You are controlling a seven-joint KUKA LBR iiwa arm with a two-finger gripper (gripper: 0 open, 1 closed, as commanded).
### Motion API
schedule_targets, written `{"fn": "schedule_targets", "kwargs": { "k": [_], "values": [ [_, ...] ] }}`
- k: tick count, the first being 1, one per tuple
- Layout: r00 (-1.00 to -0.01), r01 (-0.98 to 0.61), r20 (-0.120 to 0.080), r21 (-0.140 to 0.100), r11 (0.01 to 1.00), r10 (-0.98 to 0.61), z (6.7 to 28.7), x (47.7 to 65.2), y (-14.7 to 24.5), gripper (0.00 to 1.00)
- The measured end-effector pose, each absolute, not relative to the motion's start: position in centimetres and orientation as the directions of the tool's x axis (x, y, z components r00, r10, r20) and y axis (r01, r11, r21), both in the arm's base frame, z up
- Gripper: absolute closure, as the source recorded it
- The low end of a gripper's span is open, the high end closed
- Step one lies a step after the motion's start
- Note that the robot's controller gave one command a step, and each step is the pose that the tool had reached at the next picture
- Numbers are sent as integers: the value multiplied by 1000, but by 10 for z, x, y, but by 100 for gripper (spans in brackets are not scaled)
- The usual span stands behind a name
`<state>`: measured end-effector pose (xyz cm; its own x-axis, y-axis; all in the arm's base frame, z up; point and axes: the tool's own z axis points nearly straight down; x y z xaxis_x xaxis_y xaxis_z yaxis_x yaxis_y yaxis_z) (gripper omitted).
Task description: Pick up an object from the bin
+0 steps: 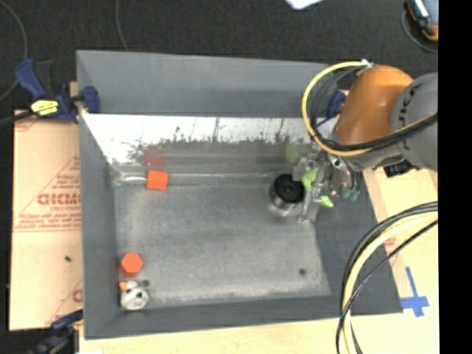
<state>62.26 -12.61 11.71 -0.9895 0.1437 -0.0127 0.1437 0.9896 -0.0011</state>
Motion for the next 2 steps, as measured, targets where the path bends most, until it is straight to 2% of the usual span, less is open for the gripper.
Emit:
{"fn": "schedule_targets", "kwargs": {
  "k": [1, 2],
  "values": [
    [-991, -133, -8, -5, 991, -133, 146, 614, -118, 0],
    [-992, -123, -21, -7, 992, -123, 89, 631, -122, 0]
  ]
}}
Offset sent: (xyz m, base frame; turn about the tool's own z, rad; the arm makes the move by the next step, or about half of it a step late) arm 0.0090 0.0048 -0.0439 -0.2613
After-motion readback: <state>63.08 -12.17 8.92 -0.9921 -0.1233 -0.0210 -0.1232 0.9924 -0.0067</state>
